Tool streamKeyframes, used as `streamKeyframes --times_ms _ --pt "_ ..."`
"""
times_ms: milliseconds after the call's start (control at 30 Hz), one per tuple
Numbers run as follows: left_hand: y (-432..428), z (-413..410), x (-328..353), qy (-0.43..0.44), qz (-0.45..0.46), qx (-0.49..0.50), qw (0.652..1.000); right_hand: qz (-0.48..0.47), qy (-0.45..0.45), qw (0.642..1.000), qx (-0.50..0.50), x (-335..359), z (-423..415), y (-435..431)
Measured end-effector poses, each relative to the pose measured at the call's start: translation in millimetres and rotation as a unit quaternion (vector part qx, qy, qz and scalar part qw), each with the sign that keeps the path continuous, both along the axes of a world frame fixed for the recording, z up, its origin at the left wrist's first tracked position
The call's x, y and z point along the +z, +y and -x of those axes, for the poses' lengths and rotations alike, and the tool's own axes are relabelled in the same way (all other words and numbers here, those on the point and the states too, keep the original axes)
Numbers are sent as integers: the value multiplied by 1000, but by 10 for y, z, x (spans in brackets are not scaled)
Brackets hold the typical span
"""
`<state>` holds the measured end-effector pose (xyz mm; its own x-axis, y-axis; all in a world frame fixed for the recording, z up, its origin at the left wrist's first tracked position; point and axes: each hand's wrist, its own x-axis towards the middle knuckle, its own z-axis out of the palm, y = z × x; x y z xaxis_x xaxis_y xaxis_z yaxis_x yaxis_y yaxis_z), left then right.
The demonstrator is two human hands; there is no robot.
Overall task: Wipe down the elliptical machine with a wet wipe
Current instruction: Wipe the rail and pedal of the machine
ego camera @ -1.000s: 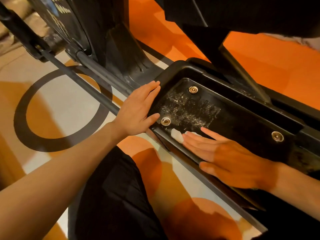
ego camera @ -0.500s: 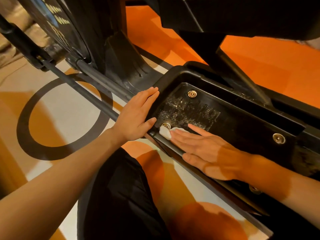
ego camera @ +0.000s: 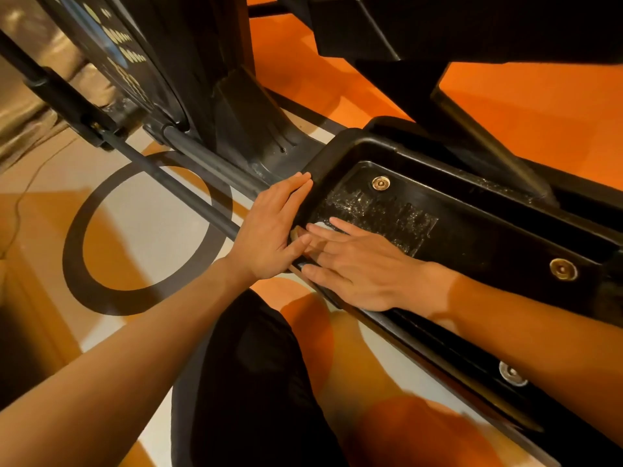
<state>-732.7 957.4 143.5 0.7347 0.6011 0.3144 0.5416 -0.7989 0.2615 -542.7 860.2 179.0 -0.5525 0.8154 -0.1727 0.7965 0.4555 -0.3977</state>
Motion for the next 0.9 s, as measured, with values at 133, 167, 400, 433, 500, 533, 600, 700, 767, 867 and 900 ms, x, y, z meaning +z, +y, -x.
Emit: streamKeyframes --times_ms 133,167,400,433,500,533,600,700,767,867,900 --pt "0 3 3 -2 -2 -5 1000 -49 -51 997 -30 17 -38 34" --pt "-8 2 5 -4 -5 -6 1000 -53 -62 995 -55 21 -82 85" --pt "-17 -15 11 -9 -2 4 1000 -61 -130 963 -229 -66 -445 589" --pt "-12 -13 8 -8 -2 5 1000 -56 -125 959 -247 -64 -418 614" --pt "-6 -5 3 -9 -3 4 1000 -55 -102 954 -276 -48 -273 575" --pt "0 -4 3 -10 -4 1 1000 -58 -80 955 -280 -36 -172 518" --pt "9 5 -1 -11 -9 -3 1000 -76 -46 964 -252 -36 19 359" --pt "8 -1 3 -15 -10 0 1000 -19 49 977 -208 79 133 122" --pt "0 -6 2 -17 -10 1 1000 40 71 983 -164 126 84 51" --pt "0 -4 8 -14 -7 -5 1000 -28 -9 995 -96 36 -69 92" --pt "-2 -1 11 -10 -5 -6 1000 -40 -34 993 -110 2 -147 151"
